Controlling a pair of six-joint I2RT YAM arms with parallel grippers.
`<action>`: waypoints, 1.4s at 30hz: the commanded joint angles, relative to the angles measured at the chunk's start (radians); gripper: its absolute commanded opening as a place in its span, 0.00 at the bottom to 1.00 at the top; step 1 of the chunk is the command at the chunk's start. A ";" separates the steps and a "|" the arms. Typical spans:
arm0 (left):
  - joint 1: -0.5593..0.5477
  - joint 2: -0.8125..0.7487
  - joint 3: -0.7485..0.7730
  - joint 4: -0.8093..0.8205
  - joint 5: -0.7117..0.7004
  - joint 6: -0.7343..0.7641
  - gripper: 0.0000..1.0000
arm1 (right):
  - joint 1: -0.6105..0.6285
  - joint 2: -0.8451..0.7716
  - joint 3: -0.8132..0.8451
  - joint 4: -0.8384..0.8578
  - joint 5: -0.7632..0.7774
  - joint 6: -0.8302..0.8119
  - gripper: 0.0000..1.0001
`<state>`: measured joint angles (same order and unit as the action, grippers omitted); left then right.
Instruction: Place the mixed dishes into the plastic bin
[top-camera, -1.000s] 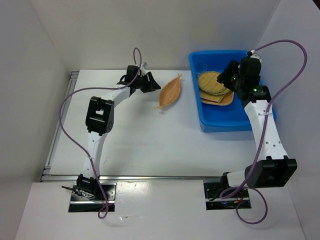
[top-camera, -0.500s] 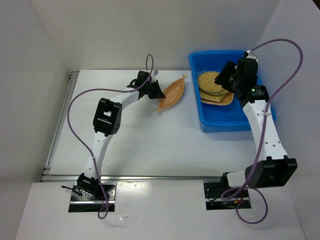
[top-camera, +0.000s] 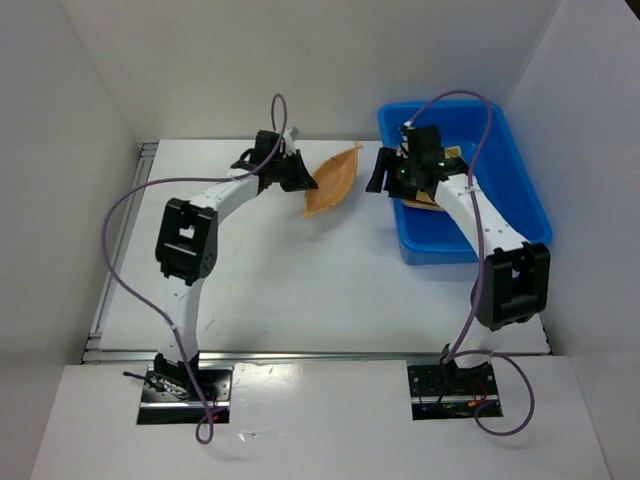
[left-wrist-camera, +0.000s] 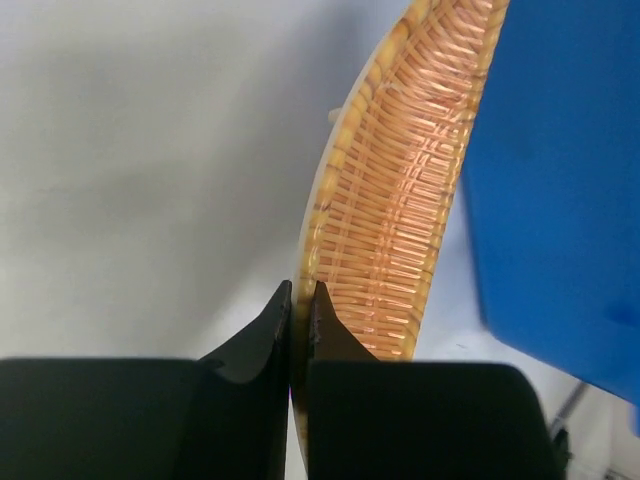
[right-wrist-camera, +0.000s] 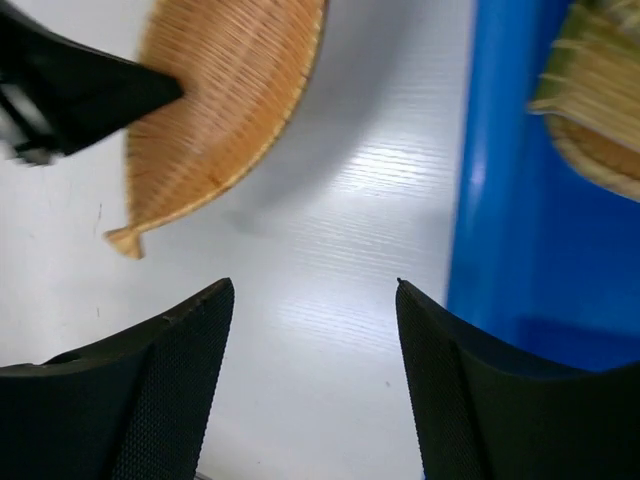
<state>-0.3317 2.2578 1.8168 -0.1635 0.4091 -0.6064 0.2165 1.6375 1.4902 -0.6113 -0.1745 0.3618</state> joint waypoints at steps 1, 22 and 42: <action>0.005 -0.228 -0.081 0.081 0.045 -0.056 0.00 | 0.030 0.016 0.039 0.110 -0.062 0.012 0.71; 0.005 -0.360 -0.327 0.202 0.217 -0.197 0.00 | 0.052 0.103 0.150 0.185 -0.048 0.072 0.67; 0.005 -0.323 -0.352 0.308 0.280 -0.314 0.16 | 0.052 0.176 0.139 0.266 -0.057 0.109 0.02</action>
<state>-0.3321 1.9369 1.4654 0.0513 0.6613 -0.8883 0.2642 1.8423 1.6051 -0.4042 -0.2485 0.4950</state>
